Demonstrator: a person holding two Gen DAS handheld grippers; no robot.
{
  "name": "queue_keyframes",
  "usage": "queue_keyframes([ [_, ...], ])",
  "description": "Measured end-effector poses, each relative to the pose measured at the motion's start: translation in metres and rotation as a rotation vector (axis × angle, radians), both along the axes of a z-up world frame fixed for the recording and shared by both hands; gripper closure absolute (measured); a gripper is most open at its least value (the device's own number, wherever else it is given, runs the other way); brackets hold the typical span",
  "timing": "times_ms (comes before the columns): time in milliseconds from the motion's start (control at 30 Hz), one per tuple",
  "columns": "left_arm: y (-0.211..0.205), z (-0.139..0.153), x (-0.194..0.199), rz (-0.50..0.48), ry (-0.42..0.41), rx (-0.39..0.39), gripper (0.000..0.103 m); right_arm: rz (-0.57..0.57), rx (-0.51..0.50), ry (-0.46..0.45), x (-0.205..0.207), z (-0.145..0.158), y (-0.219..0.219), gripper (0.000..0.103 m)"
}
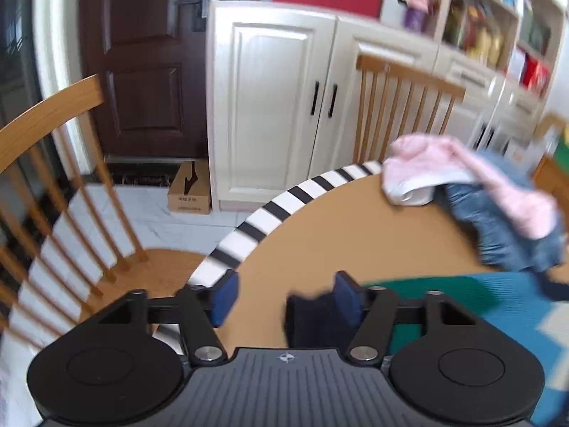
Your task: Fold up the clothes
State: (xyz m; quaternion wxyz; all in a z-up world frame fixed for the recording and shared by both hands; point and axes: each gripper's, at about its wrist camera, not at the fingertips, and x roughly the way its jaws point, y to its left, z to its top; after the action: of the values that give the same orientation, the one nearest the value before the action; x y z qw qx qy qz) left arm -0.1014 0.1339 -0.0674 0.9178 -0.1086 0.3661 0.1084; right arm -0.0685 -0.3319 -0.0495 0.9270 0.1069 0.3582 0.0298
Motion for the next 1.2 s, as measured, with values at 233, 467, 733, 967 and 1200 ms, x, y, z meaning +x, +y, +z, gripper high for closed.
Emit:
queue_keyframes([
  [233,-0.056,0.033,-0.187,-0.007,-0.026,-0.217,0.016,0.078,0.171,-0.006,-0.174,0.0,-0.029,0.048],
  [467,-0.113,0.002,-0.332,0.033,0.04,-0.43,0.012,0.0,0.334,0.123,-0.292,-0.035,-0.077,0.036],
  [733,-0.119,-0.052,-0.376,0.232,0.07,-0.675,0.012,-0.181,0.671,0.218,-0.321,-0.08,-0.109,0.035],
  [967,-0.087,-0.077,-0.403,0.451,-0.025,-0.908,0.012,-0.23,0.782,0.254,-0.324,-0.101,-0.106,0.035],
  [1200,-0.058,-0.089,-0.4,0.552,-0.12,-0.986,0.012,-0.251,0.831,0.261,-0.31,-0.109,-0.103,0.034],
])
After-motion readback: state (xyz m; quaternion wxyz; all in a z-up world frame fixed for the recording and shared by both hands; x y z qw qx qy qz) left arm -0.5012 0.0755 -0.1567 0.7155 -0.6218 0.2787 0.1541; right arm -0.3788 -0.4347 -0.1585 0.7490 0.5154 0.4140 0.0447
